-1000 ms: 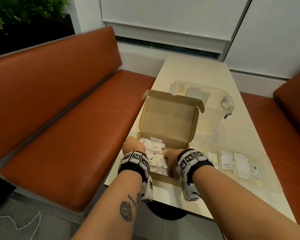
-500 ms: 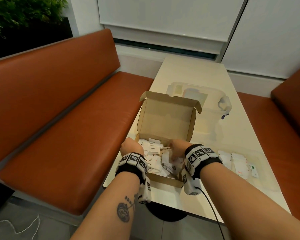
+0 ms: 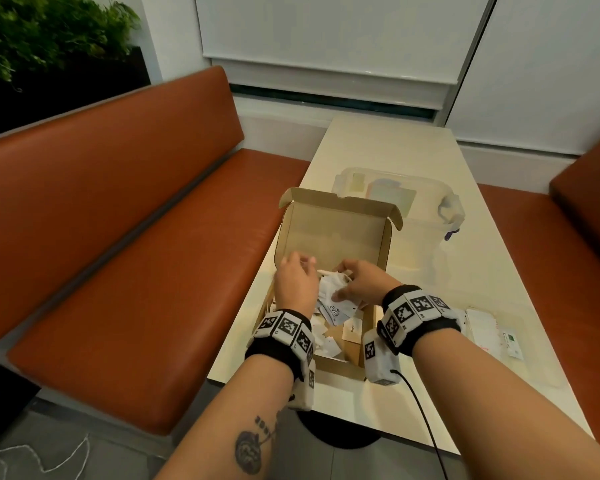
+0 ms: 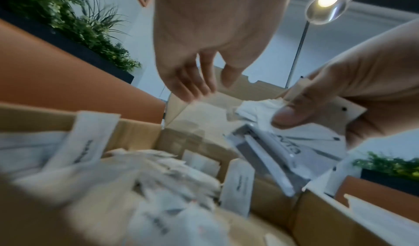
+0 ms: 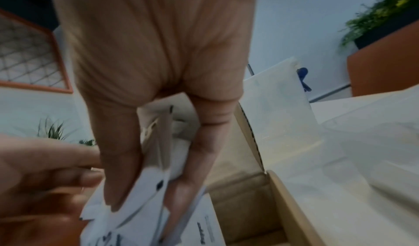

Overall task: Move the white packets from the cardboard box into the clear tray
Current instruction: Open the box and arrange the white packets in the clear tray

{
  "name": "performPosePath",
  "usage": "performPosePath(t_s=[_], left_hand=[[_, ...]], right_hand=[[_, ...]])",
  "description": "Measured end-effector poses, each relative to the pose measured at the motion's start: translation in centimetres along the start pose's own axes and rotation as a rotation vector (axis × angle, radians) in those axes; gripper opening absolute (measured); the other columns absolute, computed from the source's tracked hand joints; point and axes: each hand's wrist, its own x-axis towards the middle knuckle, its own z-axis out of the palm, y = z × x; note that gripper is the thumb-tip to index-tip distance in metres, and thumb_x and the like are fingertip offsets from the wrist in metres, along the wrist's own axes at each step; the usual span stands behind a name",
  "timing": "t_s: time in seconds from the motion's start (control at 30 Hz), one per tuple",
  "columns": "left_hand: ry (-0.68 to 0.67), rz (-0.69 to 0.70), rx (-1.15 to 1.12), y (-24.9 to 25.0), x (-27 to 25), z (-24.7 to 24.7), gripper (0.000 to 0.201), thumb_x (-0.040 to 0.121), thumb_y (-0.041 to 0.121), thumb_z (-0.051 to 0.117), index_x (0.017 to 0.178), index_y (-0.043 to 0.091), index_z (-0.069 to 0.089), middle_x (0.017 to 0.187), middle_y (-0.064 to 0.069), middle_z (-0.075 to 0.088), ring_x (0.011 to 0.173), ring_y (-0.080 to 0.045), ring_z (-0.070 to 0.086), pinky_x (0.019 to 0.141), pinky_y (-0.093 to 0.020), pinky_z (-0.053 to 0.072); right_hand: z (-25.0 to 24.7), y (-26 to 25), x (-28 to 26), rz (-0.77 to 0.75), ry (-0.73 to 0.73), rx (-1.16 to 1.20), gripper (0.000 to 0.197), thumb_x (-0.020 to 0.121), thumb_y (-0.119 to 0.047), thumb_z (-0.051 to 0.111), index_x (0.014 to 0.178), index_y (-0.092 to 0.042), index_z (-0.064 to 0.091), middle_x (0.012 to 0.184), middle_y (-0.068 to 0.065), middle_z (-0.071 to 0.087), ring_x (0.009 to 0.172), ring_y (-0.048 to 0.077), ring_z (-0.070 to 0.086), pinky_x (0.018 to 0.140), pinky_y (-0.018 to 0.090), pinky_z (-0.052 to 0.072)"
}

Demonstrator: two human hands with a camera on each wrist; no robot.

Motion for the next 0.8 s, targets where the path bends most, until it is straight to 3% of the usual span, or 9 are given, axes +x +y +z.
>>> performPosePath(t_s=[0.13,0.2,0.27,0.33,0.4,0.5,0.63,0.7,0.8], left_hand=[[-0.321,-0.169,-0.483,1.1,-0.1,0.5,0.035,0.097,0.045,0.044,0.119,0.02,0.055,0.108,0.006,0.055,0.099,-0.011,0.051,0.086,-0.027,0.04],[-0.428,-0.235,-0.676,1.3,-0.5,0.5,0.026,0.096,0.036,0.051,0.114,0.02,0.058,0.099,0.01,0.059,0.085,-0.003,0.058,0.072,-0.019,0.046],[-0.446,-0.217,-0.738,1.4,-0.8,0.5,0.015,0.095,0.025,0.054,0.103,0.016,0.064,0.093,0.001,0.065,0.081,-0.01,0.064,0.07,-0.025,0.053],[-0.428,-0.219,-0.761,1.7,-0.9,0.5,0.012,0.095,0.02,0.055,0.093,0.016,0.066,0.089,-0.005,0.067,0.087,-0.022,0.062,0.085,-0.039,0.051],[-0.409,-0.248,-0.772,1.7,-0.9,0.8,0.012,0.094,0.016,0.056,0.089,0.015,0.067,0.087,-0.006,0.067,0.088,-0.024,0.062,0.087,-0.04,0.05],[-0.375,-0.292,-0.787,1.7,-0.8,1.2,0.012,0.094,0.012,0.055,0.091,0.012,0.067,0.088,-0.006,0.067,0.086,-0.023,0.062,0.083,-0.037,0.051],[-0.318,-0.308,-0.784,1.4,-0.6,2.0,0.013,0.094,0.015,0.056,0.1,0.009,0.066,0.085,-0.007,0.065,0.081,-0.022,0.062,0.079,-0.037,0.052],[-0.209,-0.349,-0.861,1.0,-0.3,2.2,0.015,0.096,0.015,0.053,0.106,0.007,0.061,0.089,-0.008,0.063,0.078,-0.018,0.064,0.07,-0.028,0.056],[0.009,-0.37,-0.898,0.4,0.2,1.8,0.012,0.1,0.015,0.044,0.105,0.015,0.054,0.099,-0.007,0.059,0.08,-0.015,0.064,0.056,-0.019,0.054]], right_hand=[[-1.0,0.1,-0.5,-0.045,0.006,0.072,0.048,0.078,-0.017,0.075,0.121,-0.014,0.053,0.101,0.004,0.056,0.078,0.018,0.061,0.059,0.024,0.054],[-1.3,0.4,-0.6,-0.057,0.016,0.102,0.048,0.078,-0.016,0.075,0.12,-0.013,0.052,0.099,0.004,0.057,0.078,0.018,0.061,0.065,0.028,0.056],[-1.5,0.8,-0.8,-0.052,0.016,0.136,0.042,0.078,-0.015,0.075,0.114,-0.013,0.054,0.098,0.006,0.06,0.076,0.017,0.062,0.066,0.028,0.056],[-1.6,1.2,-0.9,-0.036,0.007,0.17,0.037,0.078,-0.012,0.075,0.108,-0.012,0.053,0.099,0.009,0.062,0.074,0.017,0.064,0.064,0.027,0.057],[-1.5,1.5,-1.0,-0.017,0.01,0.174,0.046,0.077,-0.013,0.076,0.115,-0.012,0.049,0.103,0.008,0.058,0.079,0.021,0.064,0.067,0.031,0.058],[-1.4,1.8,-1.1,0.002,0.031,0.156,0.058,0.076,-0.016,0.077,0.123,-0.011,0.044,0.106,0.004,0.051,0.083,0.022,0.062,0.072,0.034,0.057],[-1.5,2.2,-1.2,0.022,0.017,0.165,0.055,0.075,-0.014,0.077,0.12,-0.011,0.045,0.108,0.006,0.053,0.082,0.022,0.063,0.072,0.036,0.059],[-1.7,2.5,-1.3,0.035,0.006,0.15,0.056,0.076,-0.013,0.077,0.122,-0.011,0.045,0.113,0.008,0.054,0.087,0.026,0.065,0.074,0.038,0.059],[-2.1,3.3,-1.5,0.055,0.01,0.159,0.059,0.077,-0.011,0.075,0.128,-0.009,0.045,0.121,0.009,0.054,0.085,0.024,0.063,0.064,0.03,0.058]])
